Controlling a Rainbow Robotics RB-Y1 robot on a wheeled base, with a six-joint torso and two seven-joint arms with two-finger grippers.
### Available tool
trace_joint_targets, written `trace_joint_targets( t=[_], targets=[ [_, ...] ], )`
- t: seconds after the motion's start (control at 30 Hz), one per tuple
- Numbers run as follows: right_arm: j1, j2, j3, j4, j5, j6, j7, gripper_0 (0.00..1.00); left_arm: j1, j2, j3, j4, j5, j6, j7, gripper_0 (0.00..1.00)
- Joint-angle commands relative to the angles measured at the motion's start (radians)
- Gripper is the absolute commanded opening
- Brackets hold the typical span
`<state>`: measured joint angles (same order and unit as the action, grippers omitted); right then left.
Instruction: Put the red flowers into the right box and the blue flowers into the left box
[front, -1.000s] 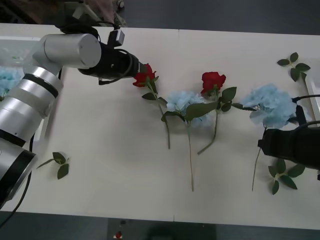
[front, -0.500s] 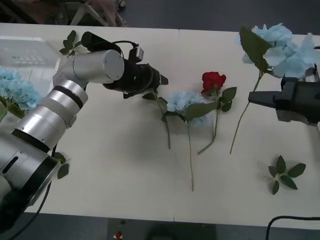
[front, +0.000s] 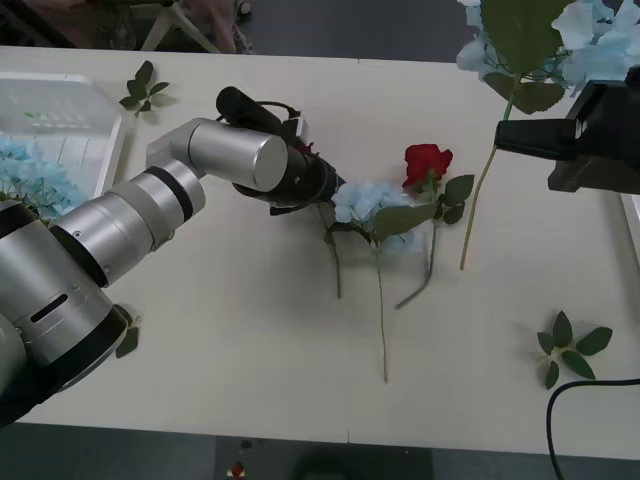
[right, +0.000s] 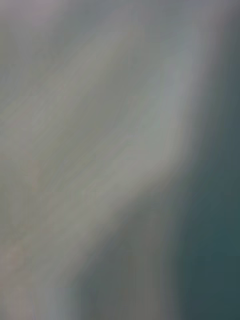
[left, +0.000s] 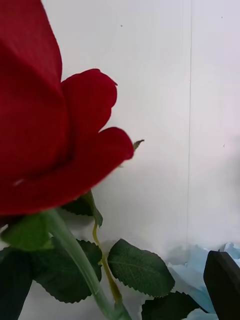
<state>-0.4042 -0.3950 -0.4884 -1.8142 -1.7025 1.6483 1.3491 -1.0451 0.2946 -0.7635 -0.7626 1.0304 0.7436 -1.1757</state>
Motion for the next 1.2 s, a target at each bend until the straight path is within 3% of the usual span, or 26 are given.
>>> trace_joint_targets(
  t=[0.03,0.23,0.4,0.67,0.87,1.2],
  targets=[
    [-0.016,-0.022,-0.009,-0.019,-0.058,0.002,-0.019,0.0,-0.012,0.005,-0.007,-0.014,-0.015,-0.009,0.018,1.0],
    [-0.019,-0.031,-0.019,-0.019,-0.077,0.045,0.018,0.0,-0.013,0.047,0.004,-0.06,-0.006,-0.024,0.018,1.0],
    [-0.019,-0.031,-0.033,-0.02,-0.086,0.074,0.045,0.0,0.014,0.141,0.081,-0.251,0.011,0.056,0.01,1.0],
    [-0.019,-0.031,-0.03,-0.022,-0.089,0.076,0.061,0.0,0.336,0.247,0.397,-0.73,0.065,0.184,-0.119,1.0],
    [-0.019,-0.031,-0.03,-0.022,-0.089,0.076,0.061,0.0,0.554,0.255,0.547,-0.98,0.2,0.218,-0.282,1.0],
    [-0.019,-0.031,-0.03,-0.022,-0.089,0.076,0.061,0.0,0.628,0.166,0.576,-1.12,0.422,0.218,-0.429,1.0]
  ],
)
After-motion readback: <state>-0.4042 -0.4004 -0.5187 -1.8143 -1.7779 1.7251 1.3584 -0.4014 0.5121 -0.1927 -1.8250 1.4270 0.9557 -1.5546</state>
